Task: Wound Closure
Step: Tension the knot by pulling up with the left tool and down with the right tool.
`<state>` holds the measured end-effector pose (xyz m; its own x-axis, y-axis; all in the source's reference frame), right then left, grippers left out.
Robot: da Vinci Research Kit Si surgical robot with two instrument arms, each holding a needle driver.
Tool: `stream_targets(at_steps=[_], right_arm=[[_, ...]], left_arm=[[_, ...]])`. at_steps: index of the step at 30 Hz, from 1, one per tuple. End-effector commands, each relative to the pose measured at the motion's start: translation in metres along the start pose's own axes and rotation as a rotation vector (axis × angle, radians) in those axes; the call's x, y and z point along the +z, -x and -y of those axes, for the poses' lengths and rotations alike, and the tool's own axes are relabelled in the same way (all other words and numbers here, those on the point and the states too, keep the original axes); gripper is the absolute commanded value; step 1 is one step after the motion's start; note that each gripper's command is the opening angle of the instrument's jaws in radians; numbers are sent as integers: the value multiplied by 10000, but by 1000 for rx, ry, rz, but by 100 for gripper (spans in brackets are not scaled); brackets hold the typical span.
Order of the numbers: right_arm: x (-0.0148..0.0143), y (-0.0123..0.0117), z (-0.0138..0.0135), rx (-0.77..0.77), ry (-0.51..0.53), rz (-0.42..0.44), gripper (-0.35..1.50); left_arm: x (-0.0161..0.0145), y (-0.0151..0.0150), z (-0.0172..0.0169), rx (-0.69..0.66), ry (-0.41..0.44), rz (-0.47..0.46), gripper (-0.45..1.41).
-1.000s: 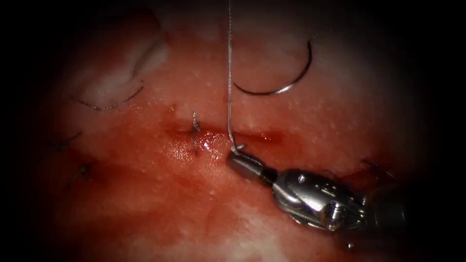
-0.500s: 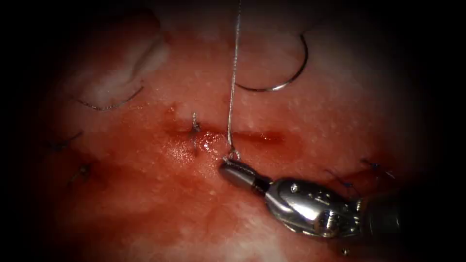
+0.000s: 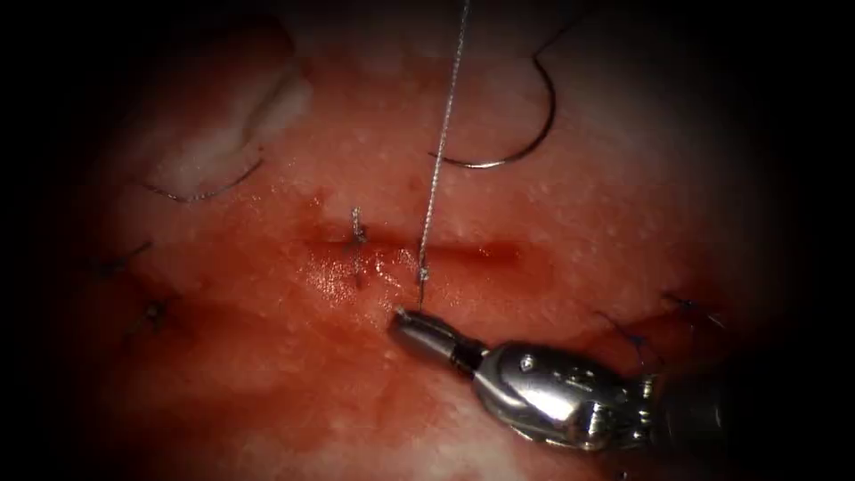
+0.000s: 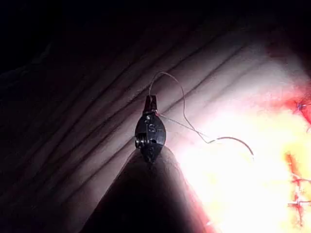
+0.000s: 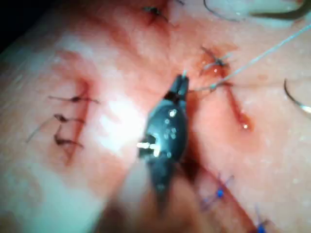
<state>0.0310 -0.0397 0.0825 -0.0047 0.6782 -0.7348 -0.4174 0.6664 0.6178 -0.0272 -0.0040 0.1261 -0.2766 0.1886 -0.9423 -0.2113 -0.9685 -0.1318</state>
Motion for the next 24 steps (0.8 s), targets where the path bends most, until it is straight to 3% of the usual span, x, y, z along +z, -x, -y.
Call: stream_targets(at_steps=[1, 10, 24], right_arm=[[3, 10, 9, -6, -7, 3, -35], [2, 17, 11, -24, -8, 19, -35], [1, 53, 17, -63, -18, 71, -35]], left_arm=[[8, 0, 7, 11, -5, -1, -45], [23, -7, 23, 67, -51, 64, -45], [50, -11, 36, 81, -79, 128, -45]])
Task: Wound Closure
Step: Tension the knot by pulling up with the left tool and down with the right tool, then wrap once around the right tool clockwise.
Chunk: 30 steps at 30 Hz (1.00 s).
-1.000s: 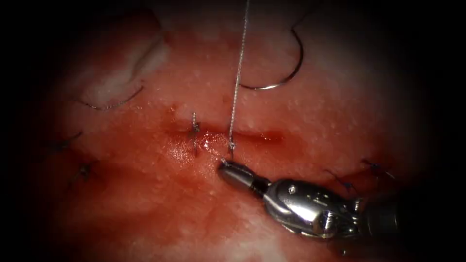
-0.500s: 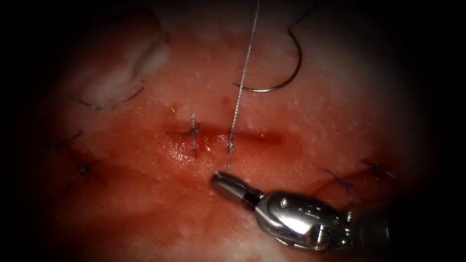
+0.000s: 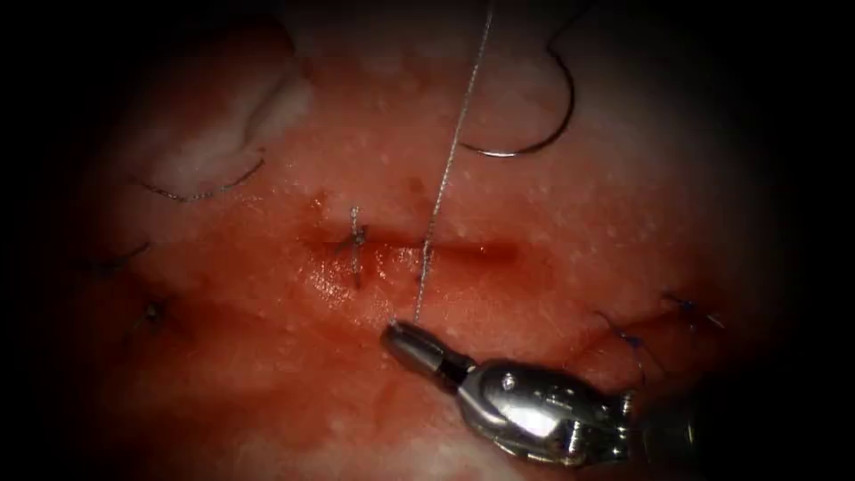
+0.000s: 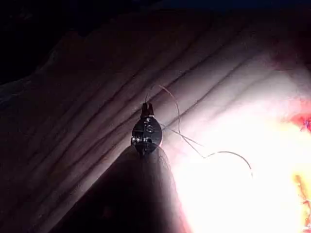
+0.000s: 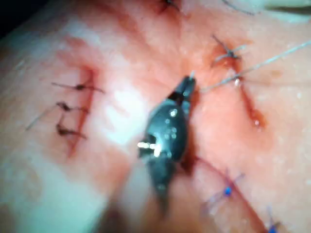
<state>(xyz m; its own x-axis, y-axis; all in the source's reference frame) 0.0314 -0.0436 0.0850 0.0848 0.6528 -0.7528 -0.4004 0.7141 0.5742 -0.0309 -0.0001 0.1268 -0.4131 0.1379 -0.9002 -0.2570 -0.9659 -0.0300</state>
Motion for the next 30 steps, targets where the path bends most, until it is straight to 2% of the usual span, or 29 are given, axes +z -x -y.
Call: stream_targets(at_steps=[1, 8, 13, 14, 15, 16, 18, 19, 20, 21, 24, 26, 27, 29, 30], right_arm=[[4, 7, 6, 2, -3, 2, -35], [5, 4, 6, 5, -2, 2, -35], [4, -13, 1, 19, -9, -18, -35], [3, -24, -2, 23, -6, -28, -1], [2, -29, -3, 27, -7, -27, 24], [2, -29, -3, 27, -7, -27, 24], [-2, -44, -6, 39, -11, -24, 88], [-2, -44, -6, 39, -11, -24, 88], [-8, -56, -10, 50, -32, -19, 117], [-8, -56, -10, 50, -32, -19, 117], [-18, -69, -13, 59, -73, 3, 118], [-19, -72, -14, 59, -82, 14, 118], [-19, -75, -16, 60, -98, 31, 117], [-18, -77, -17, 60, -104, 32, 115], [-13, -82, -20, 62, -119, 34, 107]], left_arm=[[7, 0, 3, 4, 4, -2, -45], [9, 2, -1, 8, 13, 7, -45], [5, 5, -10, 15, 37, -9, -45], [0, 6, -15, 17, 45, -14, -45], [-3, 5, -17, 17, 51, -18, -45], [-3, 5, -17, 17, 51, -18, -45], [-19, -1, -29, 13, 71, -26, -45], [-19, -1, -29, 13, 71, -26, -45], [-41, -12, -45, -21, 96, -31, -45], [-41, -12, -45, -21, 96, -31, -45], [-73, -34, -68, -60, 145, -2, -45], [-81, -40, -74, -65, 150, 0, -45], [-99, -53, -87, -75, 163, 11, -45], [-106, -58, -93, -79, 167, 15, -45], [-121, -69, -107, -87, 172, 25, -45]])
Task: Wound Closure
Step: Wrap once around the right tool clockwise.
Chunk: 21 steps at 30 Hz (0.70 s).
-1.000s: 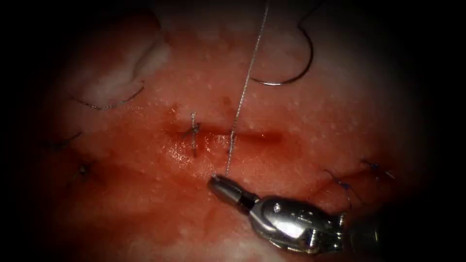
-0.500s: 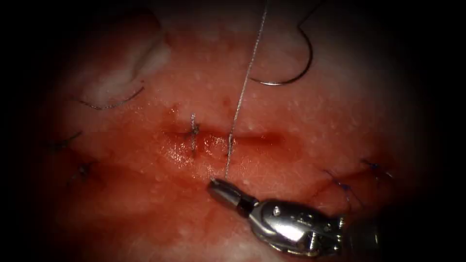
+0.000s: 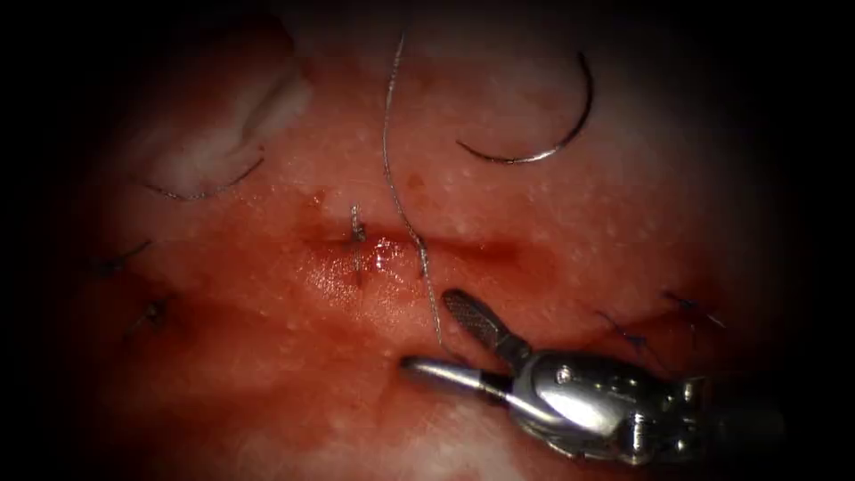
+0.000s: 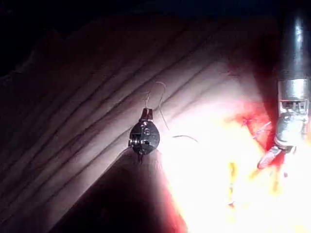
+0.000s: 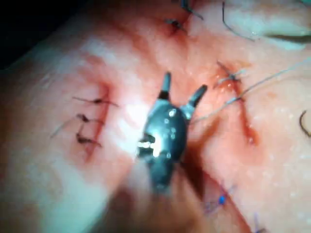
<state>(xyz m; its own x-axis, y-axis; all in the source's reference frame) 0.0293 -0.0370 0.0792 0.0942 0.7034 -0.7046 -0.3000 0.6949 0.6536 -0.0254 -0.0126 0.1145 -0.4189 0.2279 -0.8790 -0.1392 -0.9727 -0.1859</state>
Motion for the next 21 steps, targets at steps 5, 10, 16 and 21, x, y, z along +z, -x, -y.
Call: stream_targets(at_steps=[5, 10, 16, 21], right_arm=[[28, -17, -15, 14, -47, 7, 68], [63, -31, -41, -9, -90, 32, -30], [123, -43, -82, -25, -112, 38, -35], [171, -54, -108, -47, -101, 30, -35]], left_arm=[[-17, -17, -37, -12, -3, 16, -45], [-39, -26, -75, -16, 2, 36, -45], [-78, -32, -111, -25, 13, 72, -45], [-101, -33, -137, -47, 11, 88, -45]])
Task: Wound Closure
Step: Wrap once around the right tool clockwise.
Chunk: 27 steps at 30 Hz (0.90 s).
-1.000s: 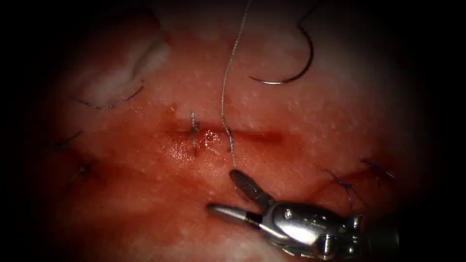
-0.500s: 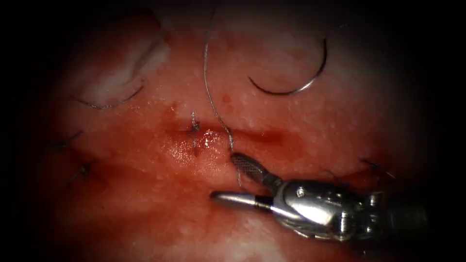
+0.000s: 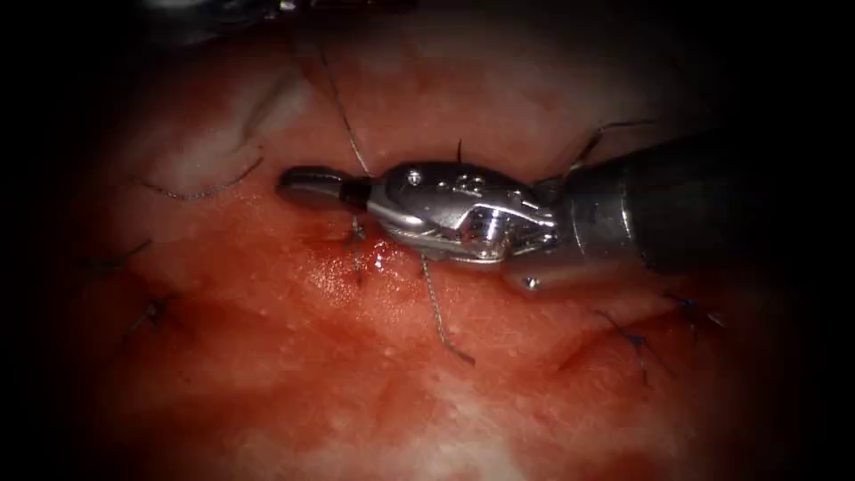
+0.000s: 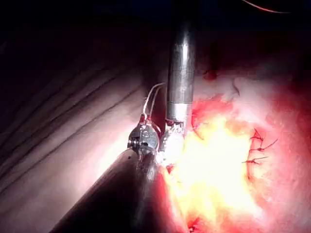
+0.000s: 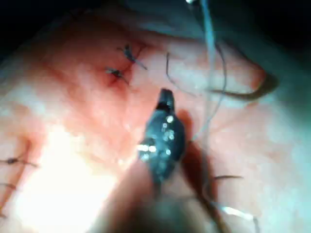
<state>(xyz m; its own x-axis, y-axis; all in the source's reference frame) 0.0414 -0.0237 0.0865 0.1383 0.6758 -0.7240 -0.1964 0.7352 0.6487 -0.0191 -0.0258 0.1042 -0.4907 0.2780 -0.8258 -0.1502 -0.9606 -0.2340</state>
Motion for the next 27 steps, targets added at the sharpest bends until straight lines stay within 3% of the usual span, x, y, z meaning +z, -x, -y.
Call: stream_targets(at_steps=[1, 7, 14, 20, 27], right_arm=[[24, -1, -14, -10, 11, -6, -35], [39, -1, -38, -19, 65, -36, -35], [39, 0, -42, -19, 99, -95, -35], [38, -3, -49, -9, 117, -210, -35], [19, -2, -55, 68, 81, -311, -35]], left_arm=[[4, 1, -7, -3, -5, 2, -45], [6, 5, -33, -15, -26, 13, -45], [11, 16, -54, -20, -59, -12, -45], [24, 39, -84, -33, -75, -63, -45], [29, 61, -94, -40, -104, -144, -45]])
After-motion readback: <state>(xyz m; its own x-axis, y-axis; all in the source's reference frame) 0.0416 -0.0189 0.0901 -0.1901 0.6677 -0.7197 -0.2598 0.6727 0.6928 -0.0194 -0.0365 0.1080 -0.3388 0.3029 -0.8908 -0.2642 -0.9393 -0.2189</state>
